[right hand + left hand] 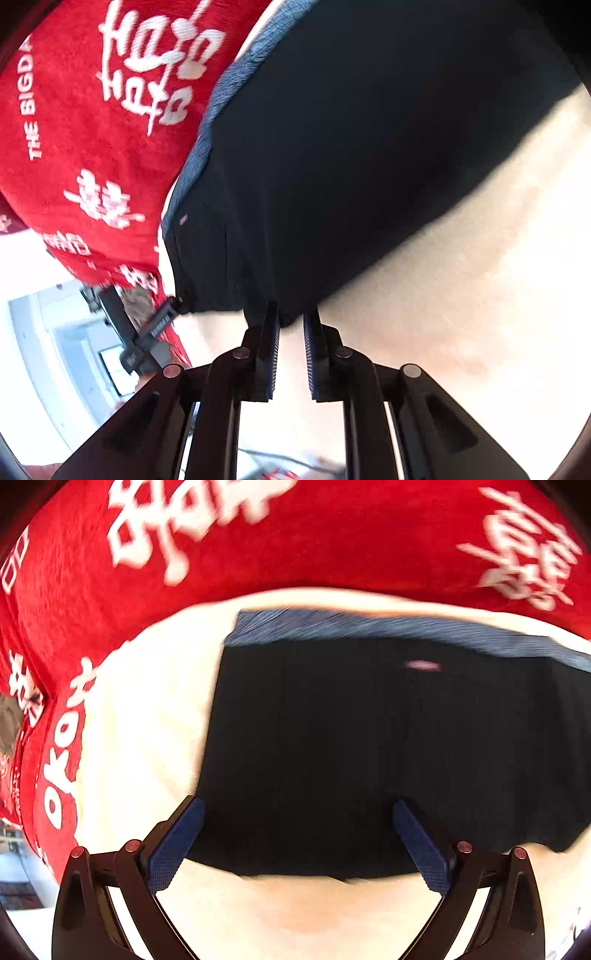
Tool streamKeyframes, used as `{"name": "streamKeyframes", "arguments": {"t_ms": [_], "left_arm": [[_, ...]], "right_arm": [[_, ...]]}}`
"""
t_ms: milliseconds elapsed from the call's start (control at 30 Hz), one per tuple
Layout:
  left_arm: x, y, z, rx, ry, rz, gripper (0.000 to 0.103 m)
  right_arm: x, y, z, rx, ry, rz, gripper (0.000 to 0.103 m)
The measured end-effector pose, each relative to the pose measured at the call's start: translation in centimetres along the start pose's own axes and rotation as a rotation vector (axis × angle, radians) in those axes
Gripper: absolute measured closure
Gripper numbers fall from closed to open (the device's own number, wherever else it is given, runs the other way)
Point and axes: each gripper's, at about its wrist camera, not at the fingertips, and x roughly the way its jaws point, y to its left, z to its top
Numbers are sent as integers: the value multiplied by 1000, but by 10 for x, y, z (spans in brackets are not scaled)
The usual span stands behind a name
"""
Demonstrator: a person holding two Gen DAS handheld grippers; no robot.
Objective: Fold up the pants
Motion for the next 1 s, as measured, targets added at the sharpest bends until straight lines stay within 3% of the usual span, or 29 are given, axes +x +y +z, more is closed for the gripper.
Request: {"name": "streamKeyframes", "arguments": {"t_ms": [167,233,333,367,433,500,533,633,733,833,900,1000], "left_arm": [[-27,-84,5,49,-49,-178,0],[-21,-119,10,53,-41,-214,0],[6,-160,12,85,5,-135,0],[12,-161,9,83,4,-132,0],[12,-151,8,52,1,-158,0],[12,-133,13,48,28,-121,0],[9,-126,18,41,18,-120,0],[1,-108,50,-4,-41,-102,0],[12,-95,85,-50,-83,-2,0],[41,-65,113,-135,-67,98,0],[58,-46,120,-184,-43,109,0],[76,-25,122,-179,-70,121,0]], "right_arm": [[-69,14,26,-205,-158,-211,88],[-70,9,42,-233,-150,-285,88],[-68,-19,62,-218,-126,-387,91],[-70,-23,66,-200,-135,-376,100],[-91,-35,72,-136,-215,-419,101],[-112,-36,79,-72,-285,-447,99],[-115,-29,84,-83,-296,-429,90],[-94,8,106,-218,-230,-332,83],[-54,39,128,-308,-158,-285,82],[-20,47,141,-343,-118,-306,82],[-5,41,147,-349,-118,-354,83],[-7,33,157,-350,-172,-360,99]]}}
